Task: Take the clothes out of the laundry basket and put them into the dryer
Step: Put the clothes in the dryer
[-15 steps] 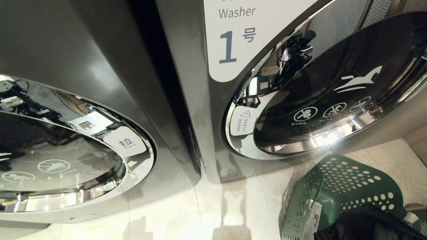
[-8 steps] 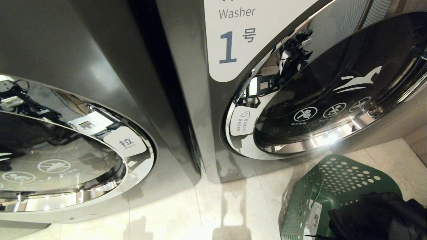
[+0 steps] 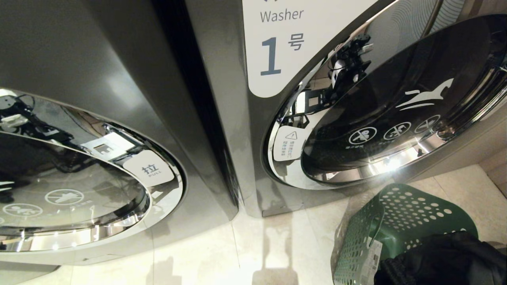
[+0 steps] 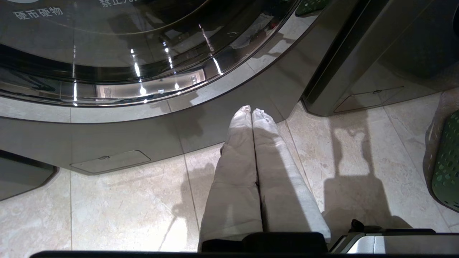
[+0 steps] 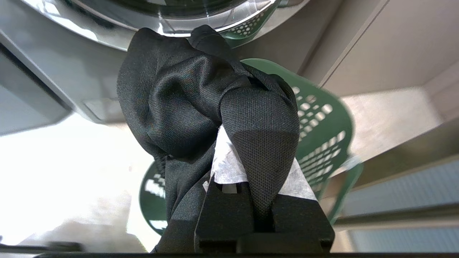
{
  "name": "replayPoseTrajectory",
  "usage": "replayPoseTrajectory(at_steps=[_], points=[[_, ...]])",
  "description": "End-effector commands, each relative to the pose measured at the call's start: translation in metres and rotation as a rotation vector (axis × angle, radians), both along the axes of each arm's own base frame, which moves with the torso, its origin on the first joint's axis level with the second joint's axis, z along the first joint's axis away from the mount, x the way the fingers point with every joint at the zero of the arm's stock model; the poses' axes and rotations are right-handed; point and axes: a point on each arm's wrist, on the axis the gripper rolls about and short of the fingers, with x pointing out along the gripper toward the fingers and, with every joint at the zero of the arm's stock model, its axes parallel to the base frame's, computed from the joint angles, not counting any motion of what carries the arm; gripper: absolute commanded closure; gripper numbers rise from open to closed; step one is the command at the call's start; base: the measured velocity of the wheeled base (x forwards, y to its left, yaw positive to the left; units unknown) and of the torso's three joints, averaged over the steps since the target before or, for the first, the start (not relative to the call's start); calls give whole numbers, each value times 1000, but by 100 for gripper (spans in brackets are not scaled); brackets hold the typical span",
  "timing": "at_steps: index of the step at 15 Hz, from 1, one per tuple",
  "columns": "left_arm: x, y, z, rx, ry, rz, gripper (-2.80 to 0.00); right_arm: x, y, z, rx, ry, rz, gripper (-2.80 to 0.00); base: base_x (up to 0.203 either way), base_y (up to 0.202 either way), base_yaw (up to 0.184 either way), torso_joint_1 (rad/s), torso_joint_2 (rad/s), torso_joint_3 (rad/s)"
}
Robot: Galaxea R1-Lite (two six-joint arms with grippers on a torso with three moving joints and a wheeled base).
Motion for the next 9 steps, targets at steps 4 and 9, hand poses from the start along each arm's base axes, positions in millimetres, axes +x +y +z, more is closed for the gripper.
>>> replayPoseTrajectory(at_steps=[4, 9], points=[[0, 0, 0, 0, 0, 0, 0, 0, 0, -5, 3, 50, 11, 0, 0, 0, 0, 0, 0, 0], [0, 0, 0, 0, 0, 0, 0, 0, 0, -7, 56, 74, 14, 0, 0, 0, 0, 0, 0, 0]])
